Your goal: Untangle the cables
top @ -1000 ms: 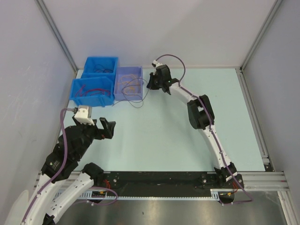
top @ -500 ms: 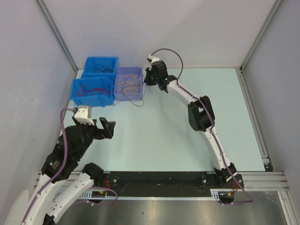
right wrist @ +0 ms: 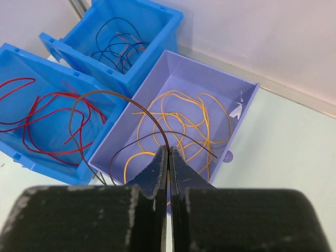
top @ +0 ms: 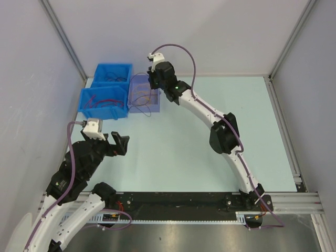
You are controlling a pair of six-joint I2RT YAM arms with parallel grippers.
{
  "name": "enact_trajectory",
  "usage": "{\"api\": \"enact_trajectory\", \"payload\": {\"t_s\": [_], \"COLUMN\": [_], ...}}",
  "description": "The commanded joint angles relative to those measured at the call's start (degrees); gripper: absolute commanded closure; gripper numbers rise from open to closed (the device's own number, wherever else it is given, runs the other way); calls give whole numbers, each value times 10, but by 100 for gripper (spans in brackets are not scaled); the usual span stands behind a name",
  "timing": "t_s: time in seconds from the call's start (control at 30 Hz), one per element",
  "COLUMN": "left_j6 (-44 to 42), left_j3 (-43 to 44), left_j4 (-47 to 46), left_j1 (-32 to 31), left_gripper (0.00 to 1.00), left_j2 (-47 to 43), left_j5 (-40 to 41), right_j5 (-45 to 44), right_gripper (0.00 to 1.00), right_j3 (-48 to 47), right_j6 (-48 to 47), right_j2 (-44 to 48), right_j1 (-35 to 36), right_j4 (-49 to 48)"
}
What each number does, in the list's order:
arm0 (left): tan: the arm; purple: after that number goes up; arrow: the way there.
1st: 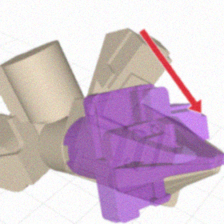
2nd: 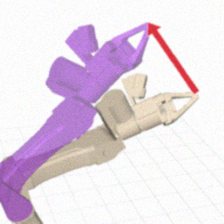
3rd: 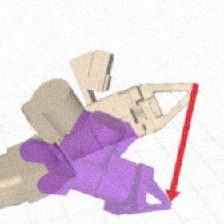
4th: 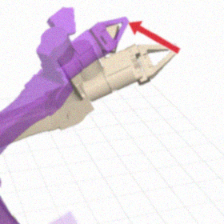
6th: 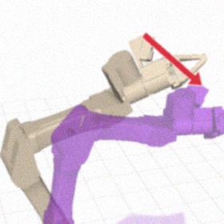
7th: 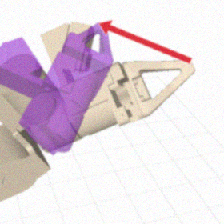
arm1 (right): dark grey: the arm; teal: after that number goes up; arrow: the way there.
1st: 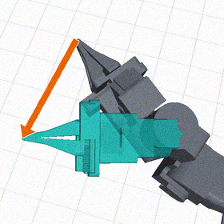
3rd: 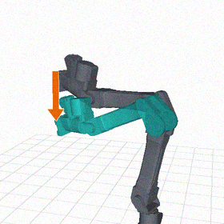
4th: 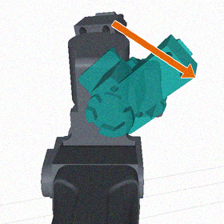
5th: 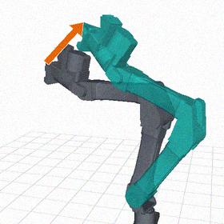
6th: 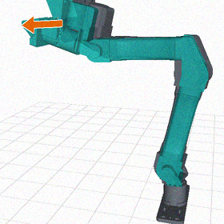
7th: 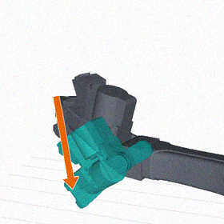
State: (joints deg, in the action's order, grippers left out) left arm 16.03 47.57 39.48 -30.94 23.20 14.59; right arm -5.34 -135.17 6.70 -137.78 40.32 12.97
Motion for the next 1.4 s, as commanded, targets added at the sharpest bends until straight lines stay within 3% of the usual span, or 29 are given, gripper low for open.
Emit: {"api": "enact_trajectory", "payload": {"t_s": [0.0, 0.93, 1.37], "left_j6": [-9, -10, -10], "left_j3": [-2, -1, -1], "left_j4": [-20, -20, -20], "left_j1": [6, 11, 13], "left_gripper": [0, 0, 0], "left_j2": [-6, 3, 7], "left_j5": [-8, -7, -8], "right_j5": [-43, -62, -45], "right_gripper": [100, 100, 100], "right_j3": [-29, -109, -47], "right_j6": [-33, 98, 98], "right_j2": [36, -17, -63], "right_j1": [6, -59, -54], "right_j4": [-31, -191, -181]}}
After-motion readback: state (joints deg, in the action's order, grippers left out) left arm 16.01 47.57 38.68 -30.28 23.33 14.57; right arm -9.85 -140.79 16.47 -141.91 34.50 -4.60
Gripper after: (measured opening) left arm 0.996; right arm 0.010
